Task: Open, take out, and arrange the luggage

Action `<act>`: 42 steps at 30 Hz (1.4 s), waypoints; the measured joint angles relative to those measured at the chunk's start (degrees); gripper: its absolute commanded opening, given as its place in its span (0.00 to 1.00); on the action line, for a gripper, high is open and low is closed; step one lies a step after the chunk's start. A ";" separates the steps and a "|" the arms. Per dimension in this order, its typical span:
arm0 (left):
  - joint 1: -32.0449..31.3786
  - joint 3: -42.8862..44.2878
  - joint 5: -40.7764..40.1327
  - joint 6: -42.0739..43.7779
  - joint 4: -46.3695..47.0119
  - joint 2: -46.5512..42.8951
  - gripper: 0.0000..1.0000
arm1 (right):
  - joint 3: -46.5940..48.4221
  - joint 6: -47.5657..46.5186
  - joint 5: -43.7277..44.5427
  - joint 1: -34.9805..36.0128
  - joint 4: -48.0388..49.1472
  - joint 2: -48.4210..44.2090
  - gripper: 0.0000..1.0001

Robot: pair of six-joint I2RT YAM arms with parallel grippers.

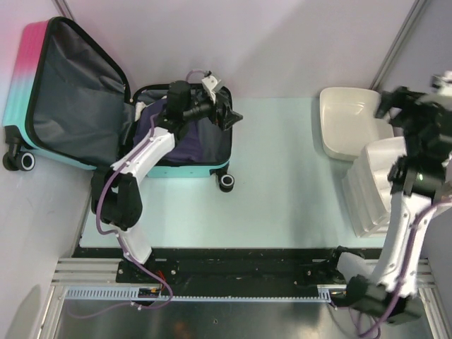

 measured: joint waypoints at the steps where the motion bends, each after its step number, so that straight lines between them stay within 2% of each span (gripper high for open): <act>1: 0.68 0.96 -0.61 -0.33 -0.83 0.33 1.00 | 0.66 -1.07 0.63 4.74 -0.02 2.69 0.84; 5: 4.11 4.59 -3.54 -2.56 -3.54 1.38 1.00 | 4.74 -5.27 4.57 19.78 0.09 15.91 0.82; 8: 7.98 5.49 -5.29 -5.03 -5.38 1.38 1.00 | 7.10 -7.63 10.16 26.71 0.55 27.19 0.81; 11: 11.82 5.46 -7.82 -6.16 -8.41 1.18 1.00 | 9.57 -9.70 16.11 30.51 0.28 37.62 0.81; 16: 14.86 2.84 -17.49 -5.01 -14.80 -2.23 1.00 | 16.46 -10.69 23.04 31.23 0.26 52.81 0.81; 24: 14.69 -2.43 -28.28 -1.05 -22.12 -9.33 1.00 | 24.50 -10.71 26.77 27.76 -0.42 66.60 0.79; 29: 16.13 -2.47 -30.97 3.41 -28.35 -9.42 1.00 | 27.34 -7.89 24.24 26.12 -3.13 71.14 0.61; 33: 19.78 -1.46 -28.70 8.11 -35.32 -9.29 1.00 | 27.34 -5.14 20.11 25.38 -4.87 73.20 0.47; 34: 20.98 -0.94 -27.93 9.09 -37.31 -9.20 1.00 | 27.34 -4.48 19.17 25.44 -5.31 73.59 0.38; 37: 23.69 0.76 -27.26 11.06 -41.46 -8.83 0.99 | 27.34 -2.58 16.28 26.05 -5.92 74.34 0.25; 42: 26.58 1.79 -26.86 12.04 -44.70 -8.76 0.99 | 27.34 1.49 13.33 27.43 -5.46 74.73 0.23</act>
